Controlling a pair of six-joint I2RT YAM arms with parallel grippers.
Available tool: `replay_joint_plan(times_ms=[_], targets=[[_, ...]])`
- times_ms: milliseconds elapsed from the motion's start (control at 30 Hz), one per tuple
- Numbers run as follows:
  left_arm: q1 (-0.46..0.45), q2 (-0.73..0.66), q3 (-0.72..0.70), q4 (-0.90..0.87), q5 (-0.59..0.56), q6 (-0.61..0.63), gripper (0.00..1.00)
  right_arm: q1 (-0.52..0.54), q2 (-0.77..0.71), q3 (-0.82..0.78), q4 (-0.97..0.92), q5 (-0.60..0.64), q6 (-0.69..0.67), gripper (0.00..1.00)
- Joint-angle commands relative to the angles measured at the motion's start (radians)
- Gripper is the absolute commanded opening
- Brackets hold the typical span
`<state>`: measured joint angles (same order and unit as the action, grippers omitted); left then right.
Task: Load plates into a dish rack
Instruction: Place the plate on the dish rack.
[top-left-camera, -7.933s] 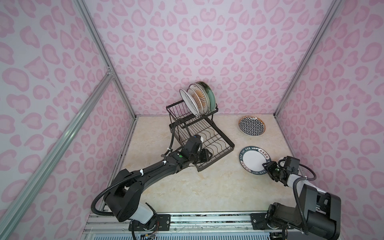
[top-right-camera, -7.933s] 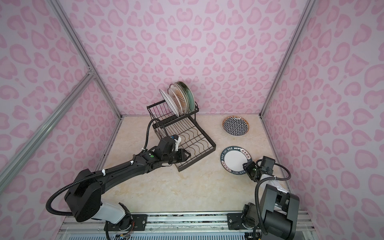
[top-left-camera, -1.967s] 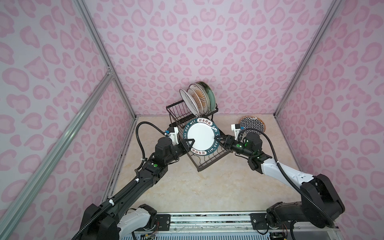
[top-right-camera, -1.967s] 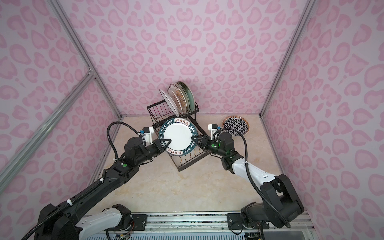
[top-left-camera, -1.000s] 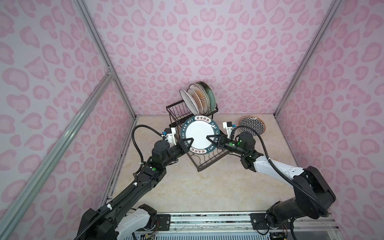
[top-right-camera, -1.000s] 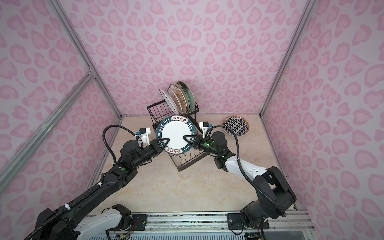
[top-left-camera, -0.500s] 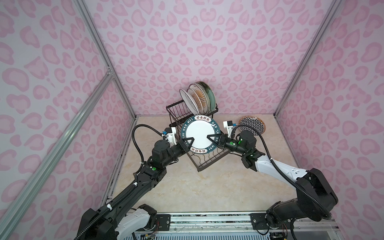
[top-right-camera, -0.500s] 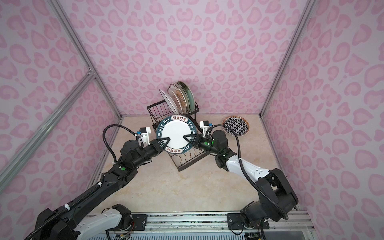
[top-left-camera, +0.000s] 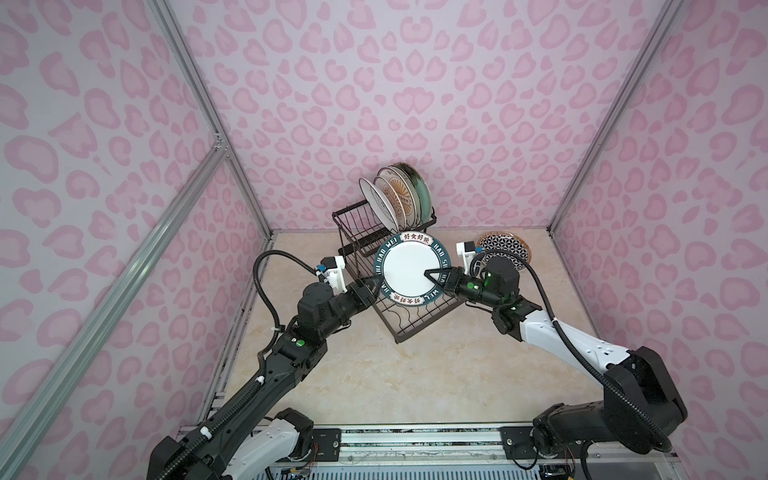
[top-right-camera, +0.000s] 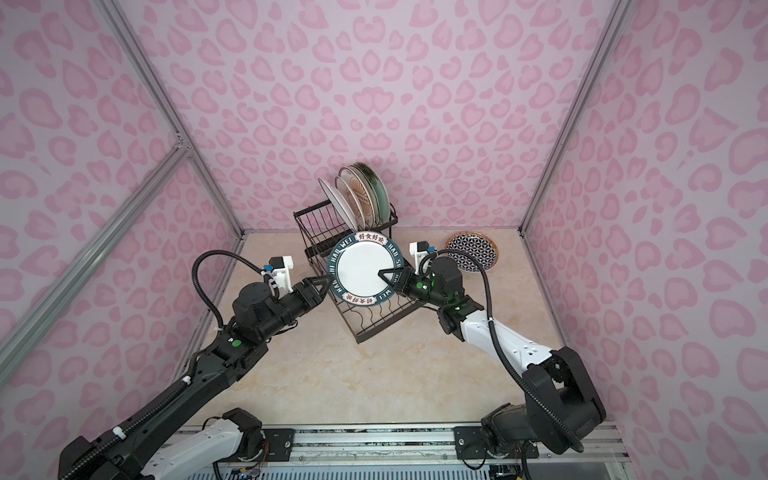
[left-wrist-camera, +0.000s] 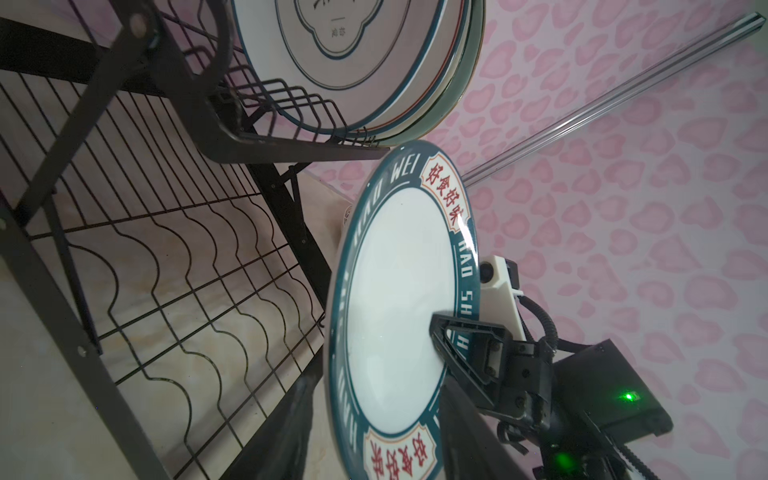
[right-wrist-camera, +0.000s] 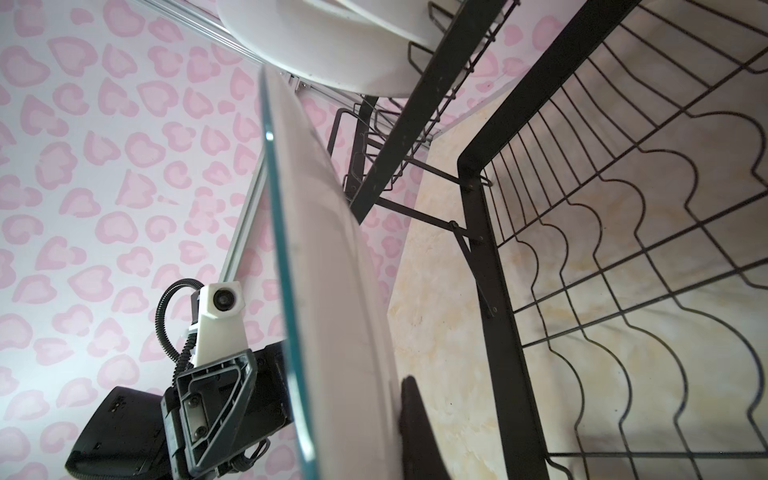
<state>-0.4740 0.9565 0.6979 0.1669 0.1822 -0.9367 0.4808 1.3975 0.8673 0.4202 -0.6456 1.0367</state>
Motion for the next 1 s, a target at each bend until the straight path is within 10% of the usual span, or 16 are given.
replay_joint_plan(times_ms=[0,267,967], targets=[[0.020,-0.040,0.009,-0.137,-0.067,0.039,0.52,-0.002,-0.009,0.032,-0.025,0.017,-0.052,0.00],[0.120,-0.133,0.061,-0.461,-0.175,0.073,0.52,0.005,-0.022,0.204,-0.267,0.084,-0.230,0.00],[0.144,-0.188,0.068,-0.564,-0.171,0.102,0.51,0.179,0.263,0.922,-0.625,0.491,-0.663,0.00]])
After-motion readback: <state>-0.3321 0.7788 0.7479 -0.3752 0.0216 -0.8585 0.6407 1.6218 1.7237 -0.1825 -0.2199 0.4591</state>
